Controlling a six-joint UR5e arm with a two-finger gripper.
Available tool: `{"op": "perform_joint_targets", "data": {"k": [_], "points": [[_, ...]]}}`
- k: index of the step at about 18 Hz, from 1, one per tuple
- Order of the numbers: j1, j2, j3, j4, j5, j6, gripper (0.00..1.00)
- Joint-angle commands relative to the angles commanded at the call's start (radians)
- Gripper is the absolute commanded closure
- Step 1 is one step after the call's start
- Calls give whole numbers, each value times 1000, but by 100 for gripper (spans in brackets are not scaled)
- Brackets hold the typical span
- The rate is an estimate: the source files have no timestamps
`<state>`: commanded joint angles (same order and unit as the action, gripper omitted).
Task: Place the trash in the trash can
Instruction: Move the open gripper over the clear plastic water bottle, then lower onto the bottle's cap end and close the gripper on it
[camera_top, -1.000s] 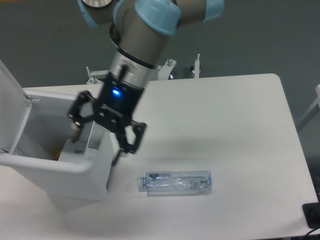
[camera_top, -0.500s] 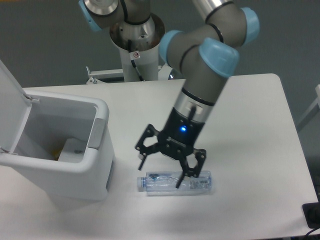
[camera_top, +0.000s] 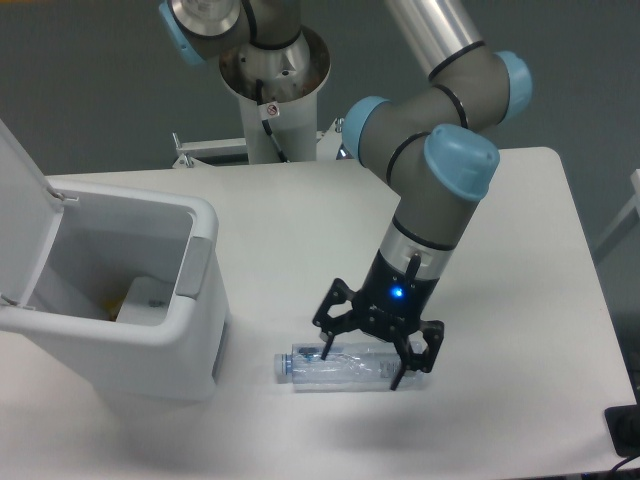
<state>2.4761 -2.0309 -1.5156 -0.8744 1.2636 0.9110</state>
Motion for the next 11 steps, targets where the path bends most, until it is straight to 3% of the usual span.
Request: {"op": "perform_joint_targets", "data": {"k": [5, 11], "points": [[-46, -35, -2, -3, 106, 78, 0], [-106, -25, -86, -3, 164, 202, 0]]}}
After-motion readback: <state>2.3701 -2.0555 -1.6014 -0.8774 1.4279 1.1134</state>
